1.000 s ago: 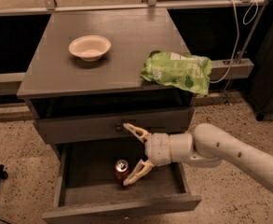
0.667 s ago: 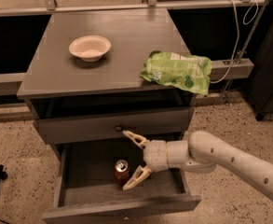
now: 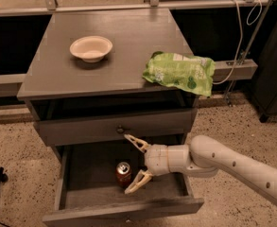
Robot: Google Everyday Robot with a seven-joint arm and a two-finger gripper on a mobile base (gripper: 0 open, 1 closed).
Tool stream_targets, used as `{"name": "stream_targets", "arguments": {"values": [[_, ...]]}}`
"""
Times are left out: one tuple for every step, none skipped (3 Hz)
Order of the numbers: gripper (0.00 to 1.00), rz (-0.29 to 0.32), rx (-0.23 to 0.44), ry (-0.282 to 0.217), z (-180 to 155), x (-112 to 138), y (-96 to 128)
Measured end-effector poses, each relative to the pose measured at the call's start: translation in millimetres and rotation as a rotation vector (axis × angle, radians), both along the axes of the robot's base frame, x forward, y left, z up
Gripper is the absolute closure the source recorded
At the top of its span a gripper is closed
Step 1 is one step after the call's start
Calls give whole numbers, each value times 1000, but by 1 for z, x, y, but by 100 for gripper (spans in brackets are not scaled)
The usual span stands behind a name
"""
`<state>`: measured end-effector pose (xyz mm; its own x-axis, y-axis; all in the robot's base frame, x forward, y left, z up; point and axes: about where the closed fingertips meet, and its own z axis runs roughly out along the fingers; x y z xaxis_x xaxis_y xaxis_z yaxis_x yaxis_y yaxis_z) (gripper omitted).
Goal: Pick coke can from middle drawer and place on counter
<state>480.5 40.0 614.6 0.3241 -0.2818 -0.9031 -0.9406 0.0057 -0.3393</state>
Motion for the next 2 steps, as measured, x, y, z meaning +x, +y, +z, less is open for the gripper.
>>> {"name": "stream_targets", "arguments": {"values": [[0, 32, 30, 98, -27, -3, 10], [0, 58, 46, 244, -77, -10, 26]]}}
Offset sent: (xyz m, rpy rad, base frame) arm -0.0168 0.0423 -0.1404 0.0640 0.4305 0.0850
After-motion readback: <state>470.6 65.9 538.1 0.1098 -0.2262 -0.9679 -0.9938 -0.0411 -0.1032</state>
